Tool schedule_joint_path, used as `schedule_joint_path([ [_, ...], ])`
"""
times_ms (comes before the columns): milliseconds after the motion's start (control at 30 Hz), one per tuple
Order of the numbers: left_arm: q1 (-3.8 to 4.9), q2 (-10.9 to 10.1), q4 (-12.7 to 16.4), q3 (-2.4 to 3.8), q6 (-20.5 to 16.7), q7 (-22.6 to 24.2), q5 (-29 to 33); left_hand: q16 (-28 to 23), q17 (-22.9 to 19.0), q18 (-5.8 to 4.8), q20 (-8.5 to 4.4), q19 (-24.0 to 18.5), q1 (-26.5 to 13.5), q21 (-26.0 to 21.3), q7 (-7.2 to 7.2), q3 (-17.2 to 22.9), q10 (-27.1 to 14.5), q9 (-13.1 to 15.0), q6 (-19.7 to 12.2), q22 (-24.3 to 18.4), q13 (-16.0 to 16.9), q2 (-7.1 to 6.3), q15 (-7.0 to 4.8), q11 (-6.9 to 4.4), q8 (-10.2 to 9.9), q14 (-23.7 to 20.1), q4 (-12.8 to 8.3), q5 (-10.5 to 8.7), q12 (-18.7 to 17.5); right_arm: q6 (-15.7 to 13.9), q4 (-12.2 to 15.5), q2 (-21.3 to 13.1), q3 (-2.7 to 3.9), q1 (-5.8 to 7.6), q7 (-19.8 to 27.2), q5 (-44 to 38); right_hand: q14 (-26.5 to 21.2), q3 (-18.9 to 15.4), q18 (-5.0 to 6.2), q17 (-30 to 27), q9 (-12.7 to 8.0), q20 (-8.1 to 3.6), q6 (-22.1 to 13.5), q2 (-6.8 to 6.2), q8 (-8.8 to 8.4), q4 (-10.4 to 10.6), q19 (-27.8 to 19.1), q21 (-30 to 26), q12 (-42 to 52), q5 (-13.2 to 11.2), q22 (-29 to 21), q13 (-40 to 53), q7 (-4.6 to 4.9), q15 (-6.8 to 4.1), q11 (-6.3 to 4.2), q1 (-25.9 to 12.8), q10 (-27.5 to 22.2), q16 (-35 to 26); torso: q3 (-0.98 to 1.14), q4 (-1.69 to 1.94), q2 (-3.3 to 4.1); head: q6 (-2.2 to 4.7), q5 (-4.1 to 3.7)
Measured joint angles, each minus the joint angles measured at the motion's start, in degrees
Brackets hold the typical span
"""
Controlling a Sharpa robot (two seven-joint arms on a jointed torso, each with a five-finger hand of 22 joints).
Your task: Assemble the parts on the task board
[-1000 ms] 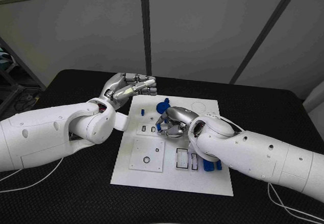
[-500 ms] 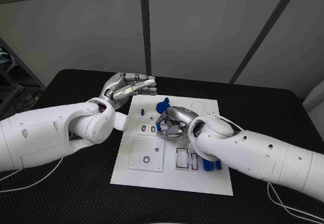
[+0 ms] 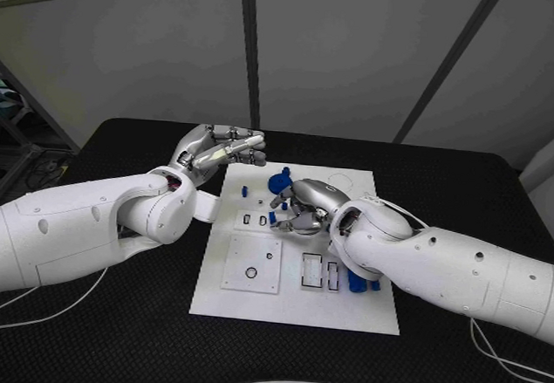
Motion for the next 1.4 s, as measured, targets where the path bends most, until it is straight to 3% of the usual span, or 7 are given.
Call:
schedule_joint_path([
  [33,0.0,-0.16,-0.21,0.0,0.0,-0.32,-0.27,0.98,0.65,3.15,-0.52,1.15,-0.34,0.73,-0.36,-0.06,1.1,0.08,0.79,0.3,0.17,-0.28,-0.58,-0.46,0.38,1.65,-0.01,0.0,0.5,-0.93,0.9,-1.03,0.0,0.0,1.0,0.37,0.0,-0.09,0.0,0.0,0.01,0.17,0.0,0.0,0.0,0.09,-0.24,-0.06,0.0,0.0,-0.37,0.0,0.0,0.0,0.0,0.0,0.0,0.0,0.0,-0.02,-0.03,0.04,0.04],
  [100,0.0,-0.38,-0.62,0.0,0.01,-0.98,-0.84,3.81,2.42,3.4,-1.81,4.07,-1.16,2.72,-1.25,-0.57,3.81,0.34,2.43,1.18,0.58,-0.64,-2.01,-1.6,1.14,5.97,0.26,0.24,1.62,-2.2,2.32,-2.69,0.02,0.05,2.85,1.19,0.0,-0.35,0.0,0.0,0.23,0.14,0.58,-0.2,0.44,-0.13,-1.28,-0.79,-0.24,0.0,-1.54,-0.01,-0.12,0.0,-0.23,0.24,-0.22,-0.35,0.0,-0.07,-0.06,0.12,0.09],
  [300,0.08,-1.22,-2.49,0.01,0.35,-5.48,-4.87,18.89,12.87,-0.12,-6.33,13.06,-5.83,11.62,-4.62,-3.55,15.36,1.23,6.41,5.84,4.2,-1.44,-6.46,-5.94,2.6,16.34,2.44,0.23,7.22,-4.23,7.11,-8.53,0.1,1.04,9.62,6.56,0.0,-0.76,1.05,0.0,0.63,-0.41,3.1,0.82,2.34,-0.54,-6.82,-4.92,-4.98,1.62,-9.22,-5.41,-0.98,0.0,-0.79,2.67,-5.59,-3.36,0.04,-0.32,-0.2,0.38,0.17],
  [533,1.38,-1.99,-4.49,0.23,4.31,-16.84,-14.11,63.01,60.4,2.41,-9.32,21.69,-9.43,36.18,-6.42,-6.09,15.89,4.94,6.97,30.64,15.5,-1.1,-8.36,-7.97,5.78,19.45,5.81,0.57,17.53,-4.73,10.84,-15.56,1.66,2.05,14.51,16.36,0.22,-0.82,1.81,0.0,0.62,-0.64,4.22,1.31,2.99,-0.6,-7.55,-5.99,-5.93,2.04,-10.96,-6.91,-1.34,-0.22,-1.02,3.26,-6.36,-3.88,0.21,-0.67,-0.59,0.45,0.16],
  [600,2.11,-1.95,-4.89,0.28,6.24,-20.91,-17.81,68.93,65.81,-3.73,-9.34,24.41,-10.88,43.53,-6.56,-6.97,15.27,6.52,6.75,40.66,19.52,-0.92,-8.42,-8.37,7.21,19.45,7.38,0.38,21.7,-4.84,11.04,-17.14,2.27,2.35,15.13,19.33,0.18,-0.82,1.81,0.0,0.65,-0.73,4.22,1.31,3.27,-0.6,-7.64,-5.99,-5.94,2.28,-11.09,-6.99,-1.35,-0.26,-1.02,3.26,-6.36,-4.12,0.27,-0.76,-0.76,0.42,0.16],
  [867,6.42,0.43,-6.26,0.33,14.29,-38.43,-33.19,75.84,67.01,-3.73,-10.26,28.95,-13.31,55.03,-8.16,-10.17,15.12,16.77,3.95,57.62,48.32,-0.05,-9.57,-9.48,17.37,19.42,13.83,0.48,51.1,-5.5,9.95,-21.14,3.31,4.0,16.27,28.95,0.21,-0.82,1.79,0.04,0.68,-1.07,4.42,1.31,3.56,-0.6,-8.79,-7.42,-7.25,2.33,-13.3,-8.44,-1.55,-0.65,-1.44,3.25,-7.18,-5.47,0.49,-0.92,-1.49,0.21,0.27],
  [1400,10.37,10.26,-11.13,-0.7,24.06,-61.22,-47.8,75.84,67.0,-3.73,-10.26,29.23,-13.31,57.31,-8.97,-15.11,15.82,28.33,-0.92,61.98,59.99,-0.05,-9.79,-9.57,26.68,19.26,19.7,0.36,62.09,-5.73,5.81,-20.41,3.41,4.82,14.95,33.9,0.21,-1.86,1.79,0.03,0.36,-1.07,3.81,1.31,3.56,-0.2,-9.62,-8.72,-8.22,3.38,-15.11,-9.86,-1.33,-0.64,-1.23,3.25,-7.79,-6.65,0.77,-1.08,-2.04,0.01,0.56],
])
